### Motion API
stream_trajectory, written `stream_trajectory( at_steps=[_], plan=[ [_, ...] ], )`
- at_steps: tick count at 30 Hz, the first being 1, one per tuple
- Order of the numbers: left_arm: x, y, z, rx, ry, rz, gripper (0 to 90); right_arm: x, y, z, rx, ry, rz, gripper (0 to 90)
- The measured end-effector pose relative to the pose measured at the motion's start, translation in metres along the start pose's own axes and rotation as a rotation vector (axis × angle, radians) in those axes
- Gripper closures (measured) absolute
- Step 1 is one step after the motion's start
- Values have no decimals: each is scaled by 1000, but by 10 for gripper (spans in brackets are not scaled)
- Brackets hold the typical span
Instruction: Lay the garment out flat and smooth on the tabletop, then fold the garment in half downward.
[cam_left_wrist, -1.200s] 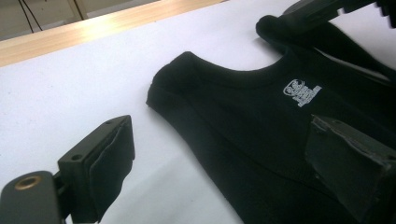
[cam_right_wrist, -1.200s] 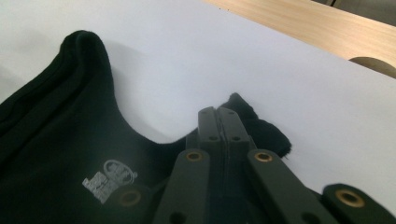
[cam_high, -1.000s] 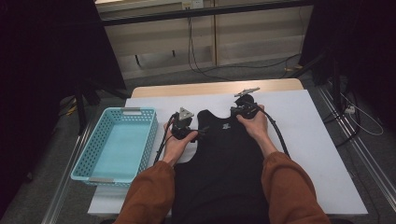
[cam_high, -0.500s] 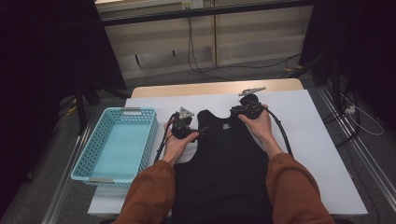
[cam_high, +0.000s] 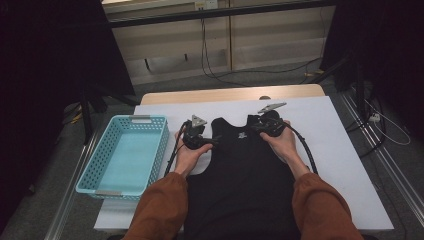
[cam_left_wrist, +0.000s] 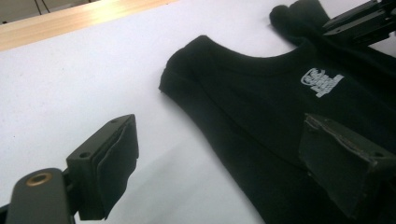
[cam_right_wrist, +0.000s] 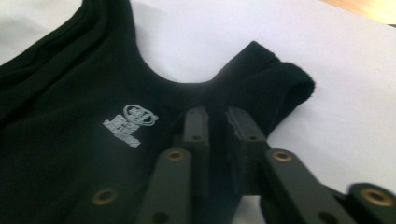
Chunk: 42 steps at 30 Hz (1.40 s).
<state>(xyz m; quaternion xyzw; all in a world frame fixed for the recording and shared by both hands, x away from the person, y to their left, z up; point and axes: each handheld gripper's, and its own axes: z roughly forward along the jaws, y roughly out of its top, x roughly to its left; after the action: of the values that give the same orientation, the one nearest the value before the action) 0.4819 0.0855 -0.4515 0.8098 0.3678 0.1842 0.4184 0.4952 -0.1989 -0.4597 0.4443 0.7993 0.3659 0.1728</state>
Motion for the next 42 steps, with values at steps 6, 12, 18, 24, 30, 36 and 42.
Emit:
stream_trajectory(
  at_steps=[6, 12, 18, 24, 30, 36, 42],
  plan=[
    [-5, 2, -9, 2, -33, 11, 103, 6, 1, -11, -14, -10, -17, 603],
    [-13, 1, -20, -19, -56, 21, 89, 7, -6, -33, -46, -11, -18, 524],
    [-17, -1, -36, -49, -57, 28, 88, 11, -15, -54, -63, 19, -17, 467],
    [-20, -7, -43, -47, -74, 38, 89, 18, -27, -73, -79, 33, -26, 435],
    [-28, -13, -54, -44, -92, 41, 90, 27, -42, -88, -78, 64, -21, 414],
    [-31, -19, -70, -36, -116, 50, 90, 34, -58, -114, -83, 75, -26, 391],
    [-42, -39, -88, 15, -158, 92, 106, 39, -81, -141, -78, 68, -18, 404]
  ],
)
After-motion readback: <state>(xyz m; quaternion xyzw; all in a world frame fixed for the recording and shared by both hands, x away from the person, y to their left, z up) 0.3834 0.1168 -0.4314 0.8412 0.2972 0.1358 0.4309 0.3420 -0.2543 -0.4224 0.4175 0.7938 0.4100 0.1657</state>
